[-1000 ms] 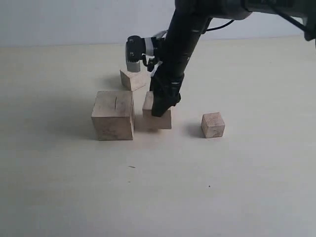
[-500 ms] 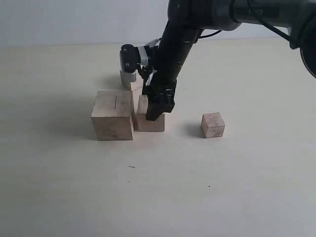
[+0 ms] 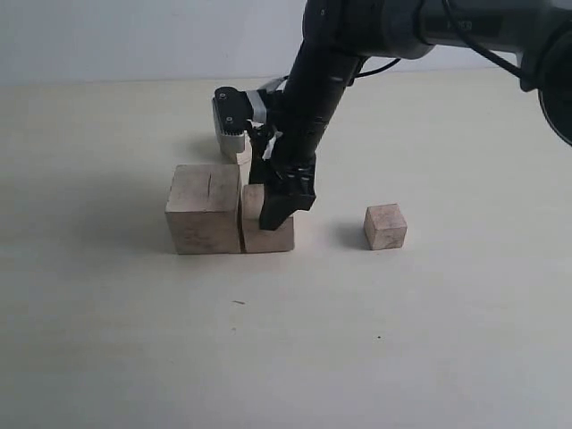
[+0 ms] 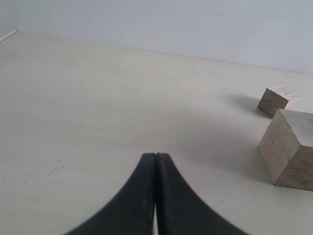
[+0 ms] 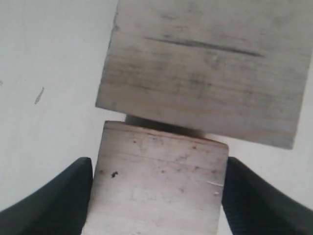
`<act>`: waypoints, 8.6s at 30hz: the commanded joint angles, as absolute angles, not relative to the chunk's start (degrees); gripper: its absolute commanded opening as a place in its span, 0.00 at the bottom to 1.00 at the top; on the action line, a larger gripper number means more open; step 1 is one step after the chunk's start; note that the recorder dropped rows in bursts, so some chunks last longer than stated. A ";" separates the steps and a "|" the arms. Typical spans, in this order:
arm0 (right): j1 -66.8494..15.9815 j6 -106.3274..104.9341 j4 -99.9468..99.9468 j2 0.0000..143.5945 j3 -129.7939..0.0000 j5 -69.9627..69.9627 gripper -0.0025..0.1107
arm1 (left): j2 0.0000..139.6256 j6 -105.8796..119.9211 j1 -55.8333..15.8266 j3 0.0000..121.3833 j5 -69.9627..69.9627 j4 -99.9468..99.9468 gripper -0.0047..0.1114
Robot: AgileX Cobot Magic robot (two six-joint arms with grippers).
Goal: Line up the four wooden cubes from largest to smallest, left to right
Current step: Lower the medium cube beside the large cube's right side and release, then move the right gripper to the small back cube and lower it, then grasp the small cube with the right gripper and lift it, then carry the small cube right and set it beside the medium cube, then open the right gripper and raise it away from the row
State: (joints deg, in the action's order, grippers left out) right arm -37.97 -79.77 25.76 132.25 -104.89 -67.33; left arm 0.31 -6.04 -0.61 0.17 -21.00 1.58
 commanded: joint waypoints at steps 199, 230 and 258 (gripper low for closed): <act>-25.31 -97.92 42.04 124.66 -79.03 -51.99 0.12 | 0.00 -6.05 -0.88 0.00 -20.57 1.88 0.04; -25.31 -79.14 31.89 115.44 -79.03 -50.08 0.68 | 0.00 -6.05 -0.88 0.00 -20.57 1.88 0.04; -25.31 -77.97 36.07 122.22 -79.03 -43.74 0.65 | 0.00 -6.05 -0.88 0.00 -20.57 1.88 0.04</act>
State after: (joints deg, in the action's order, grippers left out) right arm -25.22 -78.10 34.82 122.23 -79.11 -44.28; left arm 0.31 -6.04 -0.61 0.17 -21.00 1.58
